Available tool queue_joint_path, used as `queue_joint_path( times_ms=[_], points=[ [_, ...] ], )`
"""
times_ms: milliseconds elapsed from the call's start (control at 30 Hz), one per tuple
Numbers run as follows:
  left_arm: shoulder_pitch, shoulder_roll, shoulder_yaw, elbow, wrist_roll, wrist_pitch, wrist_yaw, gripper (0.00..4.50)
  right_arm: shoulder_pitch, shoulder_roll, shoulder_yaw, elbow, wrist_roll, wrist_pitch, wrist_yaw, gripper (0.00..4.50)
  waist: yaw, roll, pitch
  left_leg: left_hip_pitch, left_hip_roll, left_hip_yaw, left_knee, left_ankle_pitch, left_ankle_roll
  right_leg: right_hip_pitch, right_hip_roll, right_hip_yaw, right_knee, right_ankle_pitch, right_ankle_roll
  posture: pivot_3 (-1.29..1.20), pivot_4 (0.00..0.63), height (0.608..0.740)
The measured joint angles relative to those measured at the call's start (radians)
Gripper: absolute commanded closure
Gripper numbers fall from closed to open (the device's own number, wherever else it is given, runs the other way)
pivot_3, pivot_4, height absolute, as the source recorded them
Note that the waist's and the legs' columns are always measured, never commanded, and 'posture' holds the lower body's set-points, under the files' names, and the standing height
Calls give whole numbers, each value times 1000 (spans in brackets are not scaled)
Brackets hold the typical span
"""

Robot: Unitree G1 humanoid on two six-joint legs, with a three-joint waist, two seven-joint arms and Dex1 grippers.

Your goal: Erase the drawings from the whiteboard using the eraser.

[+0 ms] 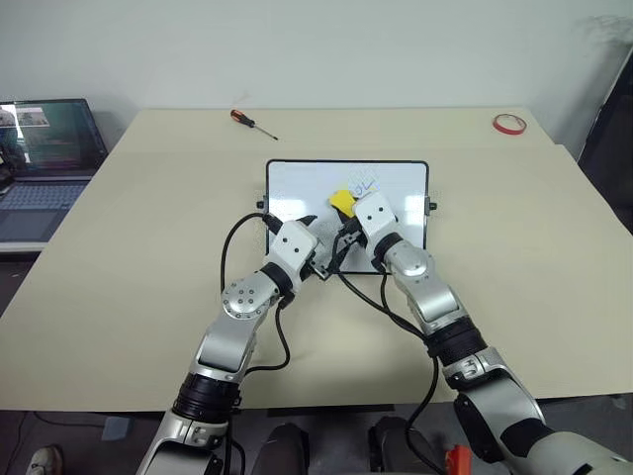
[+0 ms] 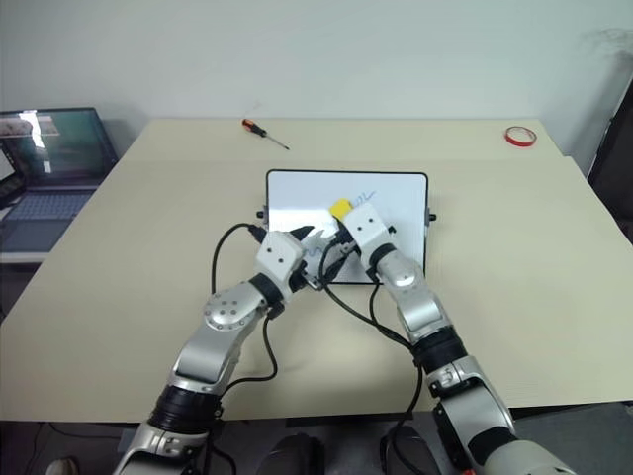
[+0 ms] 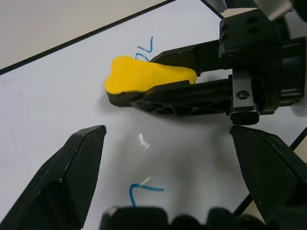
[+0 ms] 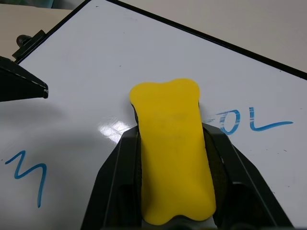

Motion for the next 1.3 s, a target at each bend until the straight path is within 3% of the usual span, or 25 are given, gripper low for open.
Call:
queue_joint_path(
  times_ms=[200, 333, 533, 867, 1167, 1300],
  points=[
    [-4, -2, 0, 0, 0, 0, 1, 0, -53, -39, -74, 14, -40, 44, -170, 3190, 20, -1, -1, 0, -2, -2, 1, 1, 0, 1, -2, -1, 0, 0, 0, 0, 150, 740],
    [-1, -3, 0, 0, 0, 3, 1, 0, -38, -37, -73, -6, -58, 57, -209, 3190, 22, -2, -1, 0, -2, -1, 1, 1, 0, 2, -2, -2, 0, 0, 0, 0, 150, 740],
    [4, 1, 0, -5, 0, 9, 1, 0, -29, -20, -74, -18, -70, 69, -203, 3190, 23, -2, -1, 1, -2, -1, 1, 1, 1, 2, -2, -1, 0, 0, 0, 0, 150, 740],
    [-6, 6, 0, -5, 0, 8, 1, 0, 34, -11, 8, -62, -52, 47, -29, 3190, -7, -1, -1, 1, -1, 0, -1, 1, 1, 1, -1, -1, 0, 0, 0, 0, 150, 740],
    [-8, 4, 1, 1, 0, 7, -3, 0, 37, -21, -47, -87, -42, 114, -119, 3190, 19, -2, -1, 2, -2, -3, 1, 2, 1, 5, -2, -2, 0, 0, 1, 0, 150, 740],
    [-9, 3, 0, 4, 0, 6, -14, 0, 37, -25, -81, -100, -44, 162, -193, 3190, 30, -2, -1, 13, -4, -6, 0, 2, 1, 17, -3, -2, -4, 1, 1, 0, 150, 740]
  ],
)
